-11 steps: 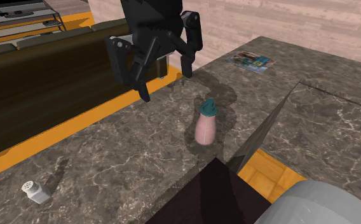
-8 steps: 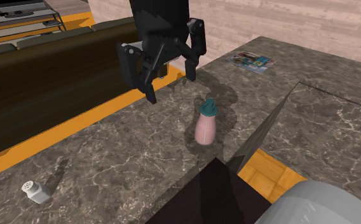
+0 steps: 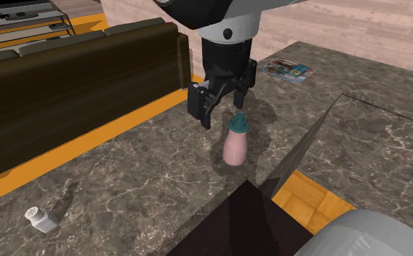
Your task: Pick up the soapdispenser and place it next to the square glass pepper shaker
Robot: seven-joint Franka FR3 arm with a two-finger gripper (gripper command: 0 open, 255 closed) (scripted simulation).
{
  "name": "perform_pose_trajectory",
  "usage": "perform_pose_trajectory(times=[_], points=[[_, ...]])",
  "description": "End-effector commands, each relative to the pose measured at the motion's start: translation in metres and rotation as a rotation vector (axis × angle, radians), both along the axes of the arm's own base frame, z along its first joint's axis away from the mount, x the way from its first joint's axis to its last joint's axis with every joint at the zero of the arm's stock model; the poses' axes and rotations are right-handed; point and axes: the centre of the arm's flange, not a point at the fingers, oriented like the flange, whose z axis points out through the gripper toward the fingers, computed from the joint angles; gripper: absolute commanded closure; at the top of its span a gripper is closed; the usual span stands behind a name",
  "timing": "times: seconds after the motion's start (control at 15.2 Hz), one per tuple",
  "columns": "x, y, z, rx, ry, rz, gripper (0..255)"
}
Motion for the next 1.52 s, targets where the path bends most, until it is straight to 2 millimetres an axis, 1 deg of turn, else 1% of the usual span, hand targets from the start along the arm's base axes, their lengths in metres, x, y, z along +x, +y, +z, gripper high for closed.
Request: perform_pose_trajectory(times=[0.0,0.53,1.06,1.12,1.45], points=[[0.0,-0.021,-0.017,0.002,-0.024,0.003,0],[0.003,-0.098,-0.091,0.016,-0.111,0.009,0],[0.012,-0.173,-0.166,0.031,-0.198,0.015,0],[0.013,-0.18,-0.173,0.032,-0.206,0.015,0],[0.019,-0.181,-0.199,0.032,-0.206,0.015,0]])
